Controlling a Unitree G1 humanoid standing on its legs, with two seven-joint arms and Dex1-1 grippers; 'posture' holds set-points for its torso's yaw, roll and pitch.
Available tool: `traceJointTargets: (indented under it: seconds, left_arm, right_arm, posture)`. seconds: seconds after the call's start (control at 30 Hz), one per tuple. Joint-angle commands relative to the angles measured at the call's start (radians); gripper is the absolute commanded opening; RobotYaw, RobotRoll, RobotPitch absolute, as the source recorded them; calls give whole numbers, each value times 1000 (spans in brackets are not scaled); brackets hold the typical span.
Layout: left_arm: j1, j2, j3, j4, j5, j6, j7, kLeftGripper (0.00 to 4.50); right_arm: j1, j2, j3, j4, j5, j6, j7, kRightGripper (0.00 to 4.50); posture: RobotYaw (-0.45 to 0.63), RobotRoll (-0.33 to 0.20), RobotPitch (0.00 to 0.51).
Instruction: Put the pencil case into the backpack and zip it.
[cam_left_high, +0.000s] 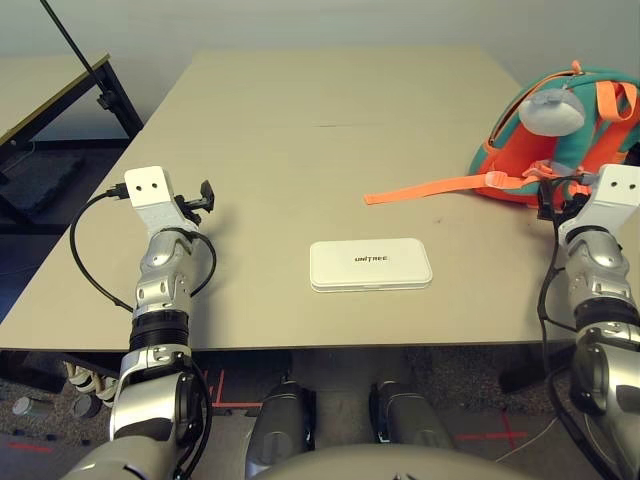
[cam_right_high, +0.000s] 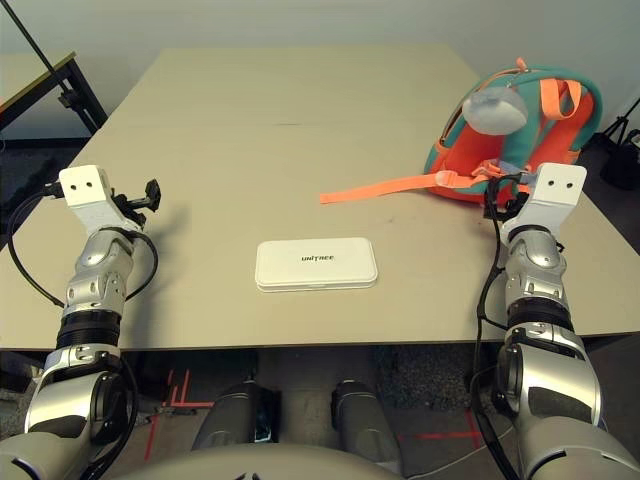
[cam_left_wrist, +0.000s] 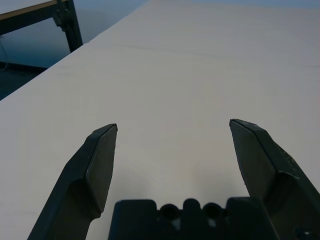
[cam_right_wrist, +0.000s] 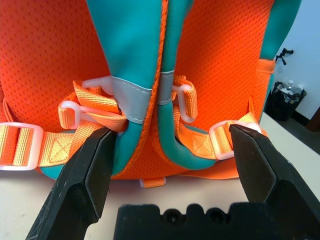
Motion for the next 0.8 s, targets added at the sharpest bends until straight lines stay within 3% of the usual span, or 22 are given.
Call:
traceJointTargets:
  seconds: [0.03,0.27,0.5,0.63,0.8]
  left_arm:
    - [20,4,4,-26,5,13,4,4500]
    - [-5,45,3,14,-27,30,-103,4500]
    - [1,142,-13,-1,-108,80,-395,4500]
    - [3,179,-32,6,-119,101,-525,4500]
    - [-27,213,-95,-25,-169,224,-730,4500]
  right_arm:
    - [-5,-7,-5,19,3,-14,2,4489]
    - [91,-16,-19,-111,32,11,45,4489]
    - [387,-71,-24,-611,162,239,249,4489]
    - [468,-103,-8,-782,184,350,301,4489]
    - [572,-212,49,-988,236,500,505,4489]
  posture:
    - [-54,0,43]
    - [-63,0,30]
    - [-140,0,27]
    - [-163,0,38]
    - [-179,0,36]
